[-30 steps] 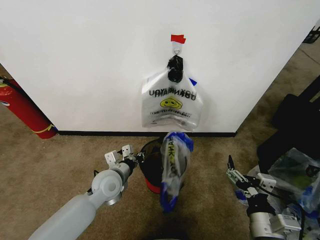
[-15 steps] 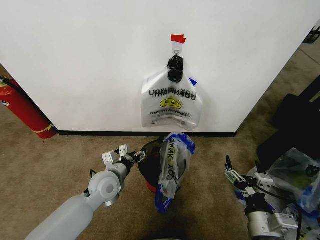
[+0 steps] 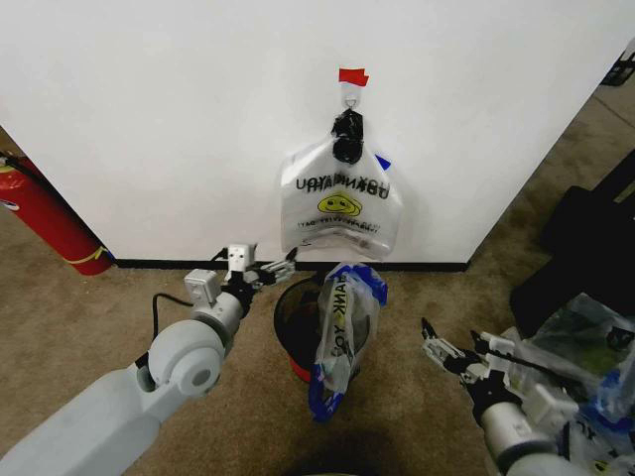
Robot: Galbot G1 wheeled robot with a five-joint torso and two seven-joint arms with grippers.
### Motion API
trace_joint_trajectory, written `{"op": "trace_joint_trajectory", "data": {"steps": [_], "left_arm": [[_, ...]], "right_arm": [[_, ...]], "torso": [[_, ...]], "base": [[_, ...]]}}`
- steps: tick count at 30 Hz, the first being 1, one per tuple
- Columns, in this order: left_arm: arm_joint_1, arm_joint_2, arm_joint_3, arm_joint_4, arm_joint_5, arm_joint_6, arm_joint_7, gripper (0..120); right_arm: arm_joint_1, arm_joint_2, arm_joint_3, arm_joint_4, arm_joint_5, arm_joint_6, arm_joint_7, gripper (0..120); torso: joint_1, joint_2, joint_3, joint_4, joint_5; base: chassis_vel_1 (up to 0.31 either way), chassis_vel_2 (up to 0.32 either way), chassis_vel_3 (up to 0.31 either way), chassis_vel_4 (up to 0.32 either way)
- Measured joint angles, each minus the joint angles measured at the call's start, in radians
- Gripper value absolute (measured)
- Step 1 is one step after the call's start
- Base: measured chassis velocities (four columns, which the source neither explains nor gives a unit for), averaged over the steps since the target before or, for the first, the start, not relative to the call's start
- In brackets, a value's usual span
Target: Pick up the garbage bag from the wall and place it over the trash bin.
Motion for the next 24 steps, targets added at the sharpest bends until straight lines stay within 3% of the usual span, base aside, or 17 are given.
{"op": "trace_joint_trajectory", "data": {"steps": [7,12,16,24], "left_arm": [[0.019,-0.014,0.020,-0.056,0.059,0.020,0.008,100],[-0.005,0.031,0.020,-0.056,0.060,0.022,0.043,100],[-0.033,0.072,0.022,-0.058,0.060,0.015,0.071,100],[-0.027,0.060,0.022,-0.059,0.055,0.012,0.075,100]], "right_arm": [[0.195,-0.016,-0.124,-0.074,0.150,-0.096,0.075,100],[0.323,0.033,-0.221,-0.133,0.253,-0.185,0.228,100],[0.367,0.068,-0.243,-0.198,0.288,-0.205,0.309,100],[0.444,0.126,-0.274,-0.288,0.324,-0.215,0.359,100]], "torso": [[0.000,0.000,0.000,0.0000,-0.0001],[0.000,0.000,0.000,0.0003,-0.0001],[0.000,0.000,0.000,-0.0003,0.0002],[0.000,0.000,0.000,0.0000,-0.0002]], "base": [[0.000,0.000,0.000,0.000],[0.000,0.000,0.000,0.000],[0.000,0.000,0.000,0.000],[0.000,0.000,0.000,0.000]]}}
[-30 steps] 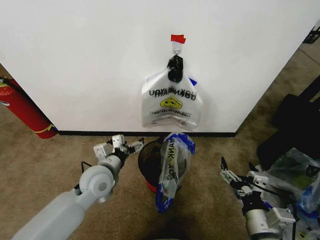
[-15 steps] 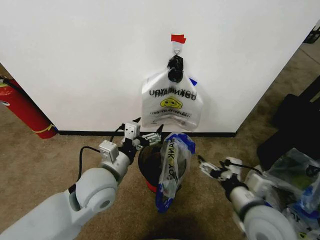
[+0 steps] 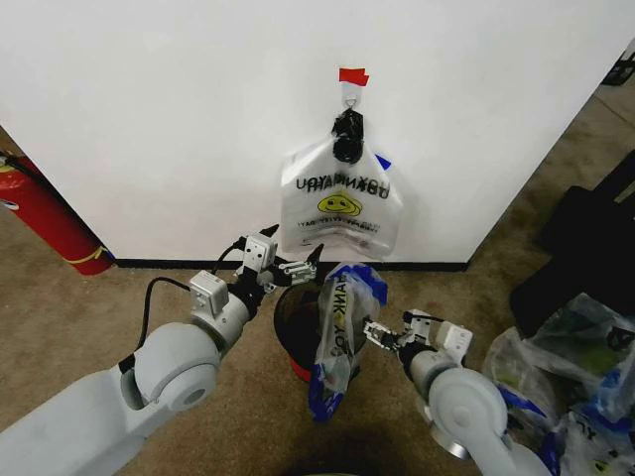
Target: Pick up the garbage bag from the wall and place it over the trash bin.
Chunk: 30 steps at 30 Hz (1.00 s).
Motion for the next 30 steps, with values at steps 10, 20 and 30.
{"op": "trace_joint_trajectory", "data": {"steps": [10,20,30], "left_arm": [[-0.001,0.001,-0.008,-0.012,-0.002,0.000,-0.004,100],[0.007,0.000,-0.018,-0.016,-0.008,0.000,-0.011,100],[0.021,0.006,-0.022,-0.031,-0.007,0.003,-0.015,100]], "right_arm": [[0.052,0.076,-0.042,-0.065,0.021,-0.031,0.072,100],[0.078,0.129,-0.049,-0.101,0.034,-0.042,0.121,88],[0.063,0.175,-0.036,-0.081,0.053,-0.054,0.156,58]], "torso": [[0.000,0.000,0.000,-0.0001,0.0003],[0.000,0.000,0.000,0.0000,0.0003],[0.000,0.000,0.000,0.0000,0.0003]], "base": [[0.000,0.000,0.000,0.000],[0.000,0.000,0.000,0.000],[0.000,0.000,0.000,0.000]]}}
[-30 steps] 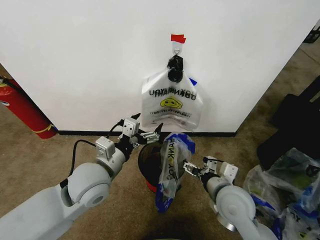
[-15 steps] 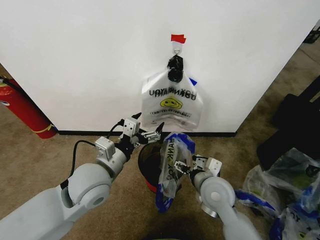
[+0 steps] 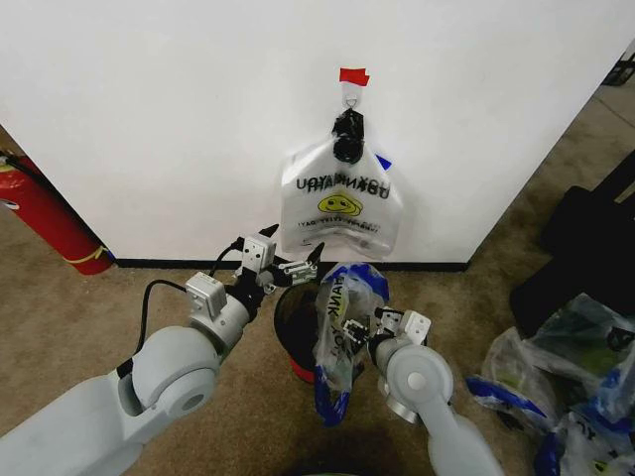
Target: Pick up the garbage bag from the wall and place it over the trash bin.
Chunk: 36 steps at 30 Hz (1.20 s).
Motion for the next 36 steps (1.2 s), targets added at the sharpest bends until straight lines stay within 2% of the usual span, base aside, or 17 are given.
{"op": "trace_joint_trajectory", "data": {"steps": [5,8,10,14,15,18,25,29,31,33,36], "left_arm": [[-0.001,0.000,0.005,0.000,0.000,0.000,0.000,100],[-0.002,0.002,0.009,-0.004,-0.001,0.001,-0.001,100],[0.000,0.003,0.010,-0.006,-0.002,0.002,-0.002,100],[0.003,0.005,0.010,-0.009,-0.010,0.004,-0.005,100],[0.003,0.005,0.009,-0.009,-0.013,0.005,-0.006,100],[0.005,0.003,0.009,-0.009,-0.015,0.006,-0.007,100],[0.034,0.000,0.004,-0.021,-0.012,0.007,-0.013,100],[0.053,-0.002,0.000,-0.045,-0.025,0.020,-0.024,100],[0.060,-0.001,-0.003,-0.072,-0.072,0.040,-0.033,100],[0.060,0.000,-0.003,-0.081,-0.095,0.048,-0.037,100],[0.047,0.002,0.001,-0.116,-0.237,0.107,-0.067,100]], "right_arm": [[-0.001,0.015,-0.002,-0.010,0.001,-0.009,0.007,45],[0.004,0.025,0.002,-0.027,-0.002,-0.009,0.008,30],[0.003,0.026,0.004,-0.028,-0.003,-0.009,0.008,26],[-0.004,0.030,0.007,-0.030,-0.007,-0.009,0.005,12],[-0.007,0.032,0.008,-0.031,-0.012,-0.007,0.002,5],[-0.011,0.035,0.009,-0.032,-0.018,-0.005,-0.006,0],[-0.040,0.045,0.020,-0.029,-0.080,0.042,-0.092,0],[-0.083,0.050,0.029,-0.028,-0.170,0.111,-0.215,0],[-0.114,0.050,0.038,-0.026,-0.236,0.180,-0.317,0],[-0.124,0.050,0.042,-0.024,-0.255,0.204,-0.347,0],[-0.152,0.050,0.054,-0.016,-0.312,0.277,-0.434,0]], "torso": [[0.000,0.000,0.000,0.0000,-0.0001],[0.000,0.000,0.000,0.0000,0.0001],[0.000,0.000,0.000,0.0000,0.0000],[0.000,0.000,0.000,0.0000,0.0001],[0.000,0.000,0.000,0.0000,0.0000],[0.000,0.000,0.000,0.0001,0.0003],[0.000,0.000,0.000,0.0001,0.0001],[0.000,0.000,0.000,0.0000,0.0001],[0.000,0.000,0.000,0.0001,0.0000],[0.000,0.000,0.000,0.0001,0.0001],[0.000,0.000,0.000,0.0000,0.0001]], "base": [[0.000,0.000,0.000,0.000],[0.000,0.000,0.000,0.000],[0.000,0.000,0.000,0.000],[0.000,0.000,0.000,0.000],[0.000,0.000,0.000,0.000],[0.000,0.000,0.000,0.000],[0.000,0.000,0.000,0.000],[0.000,0.000,0.000,0.000],[0.000,0.000,0.000,0.000],[0.000,0.000,0.000,0.000],[0.000,0.000,0.000,0.000]]}}
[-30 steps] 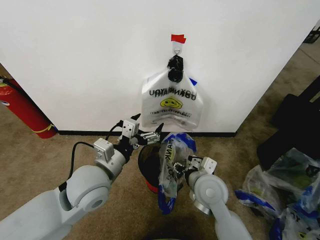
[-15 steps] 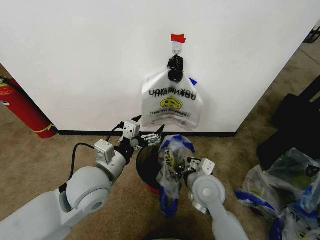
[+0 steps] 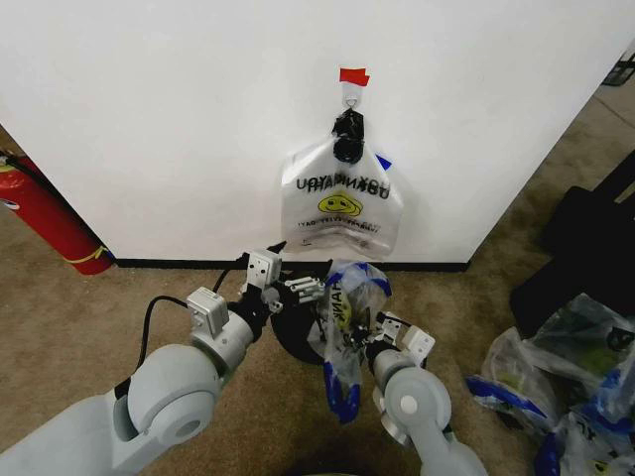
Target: Pick up the garbage bag from the wall and place it over the trash bin.
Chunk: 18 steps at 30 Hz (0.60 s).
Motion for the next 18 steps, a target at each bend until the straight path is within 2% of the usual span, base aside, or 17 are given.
{"op": "trace_joint_trajectory", "data": {"steps": [1,2,4,7,9,12,18], "left_arm": [[-0.003,0.000,0.001,-0.003,-0.023,0.008,-0.004,100],[-0.028,-0.002,0.004,-0.017,-0.170,0.064,-0.042,100],[-0.051,-0.013,0.009,-0.020,-0.272,0.109,-0.072,100],[-0.067,-0.028,0.021,0.001,-0.306,0.127,-0.073,100],[-0.091,-0.060,0.038,0.061,-0.315,0.137,-0.071,100],[-0.106,-0.084,0.052,0.135,-0.303,0.137,-0.053,100],[-0.105,-0.100,0.065,0.220,-0.280,0.137,-0.029,100]], "right_arm": [[-0.003,0.000,0.001,0.002,-0.004,0.006,-0.007,0],[-0.014,-0.001,0.012,0.012,-0.015,0.030,-0.035,0],[-0.021,-0.002,0.023,0.024,-0.013,0.040,-0.045,0],[-0.028,-0.003,0.032,0.035,-0.008,0.045,-0.051,0],[-0.040,-0.003,0.036,0.052,0.001,0.045,-0.052,0],[-0.052,-0.003,0.037,0.075,0.007,0.040,-0.053,0],[-0.057,-0.007,0.033,0.094,0.054,0.033,-0.053,0]], "torso": [[0.000,0.000,0.000,0.0000,0.0000],[0.000,0.000,0.000,0.0001,0.0001],[0.000,0.000,0.000,-0.0001,-0.0001],[0.000,0.000,0.000,0.0000,0.0001],[0.000,0.000,0.000,0.0000,-0.0001],[0.000,0.000,0.000,-0.0003,0.0000],[0.000,0.000,0.000,0.0003,0.0000]], "base": [[0.000,0.000,0.000,0.000],[0.000,0.000,0.000,0.000],[0.000,0.000,0.000,0.000],[0.000,0.000,0.000,0.000],[0.000,0.000,0.000,0.000],[0.000,0.000,0.000,0.000],[0.000,0.000,0.000,0.000]]}}
